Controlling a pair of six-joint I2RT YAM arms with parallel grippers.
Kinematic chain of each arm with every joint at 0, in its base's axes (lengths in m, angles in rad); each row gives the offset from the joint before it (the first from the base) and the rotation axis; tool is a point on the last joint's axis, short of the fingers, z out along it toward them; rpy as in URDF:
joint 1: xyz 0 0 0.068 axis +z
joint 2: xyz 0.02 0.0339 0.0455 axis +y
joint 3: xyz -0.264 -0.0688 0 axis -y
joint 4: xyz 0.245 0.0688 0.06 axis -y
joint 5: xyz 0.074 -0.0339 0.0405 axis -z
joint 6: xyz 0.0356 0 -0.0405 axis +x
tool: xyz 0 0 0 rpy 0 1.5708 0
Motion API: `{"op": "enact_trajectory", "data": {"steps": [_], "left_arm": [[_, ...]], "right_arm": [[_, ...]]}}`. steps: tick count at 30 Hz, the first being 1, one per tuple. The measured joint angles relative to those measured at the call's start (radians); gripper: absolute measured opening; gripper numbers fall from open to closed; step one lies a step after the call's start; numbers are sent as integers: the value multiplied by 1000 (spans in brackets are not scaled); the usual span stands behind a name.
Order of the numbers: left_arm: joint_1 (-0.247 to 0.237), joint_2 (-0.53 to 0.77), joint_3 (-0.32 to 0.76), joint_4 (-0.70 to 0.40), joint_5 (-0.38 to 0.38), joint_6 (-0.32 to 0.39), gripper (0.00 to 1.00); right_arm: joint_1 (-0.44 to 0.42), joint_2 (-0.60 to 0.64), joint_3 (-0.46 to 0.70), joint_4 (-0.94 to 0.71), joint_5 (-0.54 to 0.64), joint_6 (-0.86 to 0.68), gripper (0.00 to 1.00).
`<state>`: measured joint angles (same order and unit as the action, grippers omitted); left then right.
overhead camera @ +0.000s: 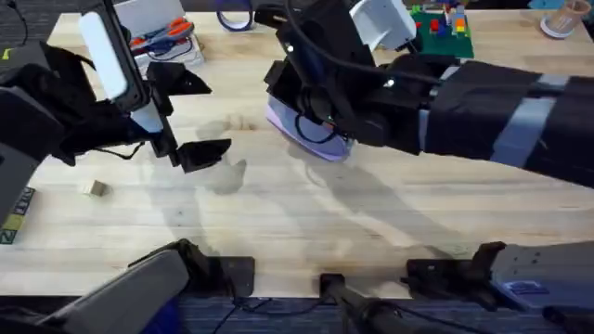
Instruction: Unzip the bag, pick up the pens from the table one at a time and place them inside, then zip the bag closed.
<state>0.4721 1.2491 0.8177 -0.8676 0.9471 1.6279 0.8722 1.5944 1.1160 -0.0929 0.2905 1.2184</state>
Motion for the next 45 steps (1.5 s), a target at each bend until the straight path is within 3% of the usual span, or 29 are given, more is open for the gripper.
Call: {"op": "enact_trajectory", "data": {"steps": [8, 12, 22, 28, 45], "left_arm": [[0, 0, 0, 88, 57, 0, 993], [-9, 12, 0, 189, 95, -17, 991], [-93, 153, 0, 461, 177, -195, 991], [-155, 210, 0, 548, 191, -268, 991], [-282, 446, 0, 669, 195, -301, 991]], "right_arm": [[0, 0, 0, 0, 0, 0, 31], [0, 0, 0, 0, 0, -1, 30], [-2, 0, 0, 0, 0, -15, 29], [-10, 0, 0, 1, 0, -15, 31], [-11, 0, 0, 1, 0, -15, 30]]}}
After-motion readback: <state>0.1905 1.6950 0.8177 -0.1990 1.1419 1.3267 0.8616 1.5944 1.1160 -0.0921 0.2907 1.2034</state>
